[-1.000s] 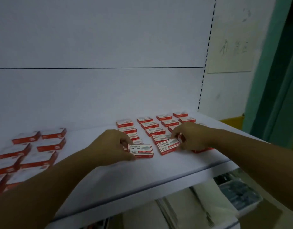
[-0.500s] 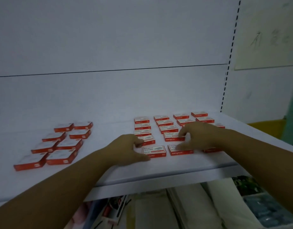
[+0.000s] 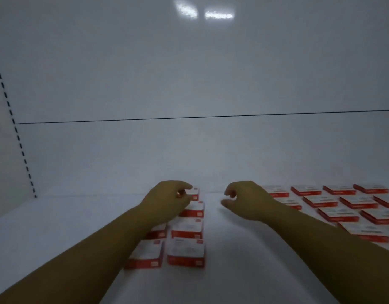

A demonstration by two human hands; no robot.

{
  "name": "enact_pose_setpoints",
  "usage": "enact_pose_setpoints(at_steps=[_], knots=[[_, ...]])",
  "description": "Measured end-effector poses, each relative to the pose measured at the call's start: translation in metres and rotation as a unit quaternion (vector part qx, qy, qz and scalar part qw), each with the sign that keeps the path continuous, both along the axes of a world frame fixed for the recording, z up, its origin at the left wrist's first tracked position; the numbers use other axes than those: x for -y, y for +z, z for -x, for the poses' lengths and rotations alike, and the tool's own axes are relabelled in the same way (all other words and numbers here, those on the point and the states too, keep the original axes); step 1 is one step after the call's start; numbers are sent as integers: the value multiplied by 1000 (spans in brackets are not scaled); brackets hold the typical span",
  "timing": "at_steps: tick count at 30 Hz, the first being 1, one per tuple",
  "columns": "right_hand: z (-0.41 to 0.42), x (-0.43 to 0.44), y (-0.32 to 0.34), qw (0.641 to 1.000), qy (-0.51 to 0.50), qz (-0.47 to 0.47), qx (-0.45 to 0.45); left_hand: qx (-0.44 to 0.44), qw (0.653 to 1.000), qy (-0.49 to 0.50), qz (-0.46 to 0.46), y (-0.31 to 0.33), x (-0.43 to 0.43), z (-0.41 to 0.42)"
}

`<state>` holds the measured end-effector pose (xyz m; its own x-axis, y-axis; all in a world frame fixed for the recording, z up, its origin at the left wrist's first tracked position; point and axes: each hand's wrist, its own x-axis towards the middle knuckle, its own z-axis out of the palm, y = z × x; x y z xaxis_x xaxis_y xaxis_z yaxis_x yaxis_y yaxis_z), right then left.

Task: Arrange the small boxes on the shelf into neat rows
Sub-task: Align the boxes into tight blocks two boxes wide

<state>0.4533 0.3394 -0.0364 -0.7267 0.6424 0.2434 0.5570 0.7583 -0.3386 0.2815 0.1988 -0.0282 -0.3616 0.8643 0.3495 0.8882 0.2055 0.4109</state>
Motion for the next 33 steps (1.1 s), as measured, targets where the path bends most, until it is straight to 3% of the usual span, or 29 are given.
enact_pose_setpoints(at_steps=[5,11,17,24,30,33], knots=[[75,-14,-15,958,-103,229,-135,56,996,69,-6,-17,22,109],[114,-17,-26,981,-91,165,-54,131,990,50,-11,-42,-5,154],[120,-24,-29,969,-65,217,-95,83,994,69,-36,-58,-20,166],[132,-22,-29,972,-53,211,-92,64,995,66,-28,-54,-22,164],[133,-27,-33,978,-22,188,-85,114,992,47,-17,-49,-17,157],[122,-33,-24,962,14,254,-98,164,986,4,11,-42,-7,155]])
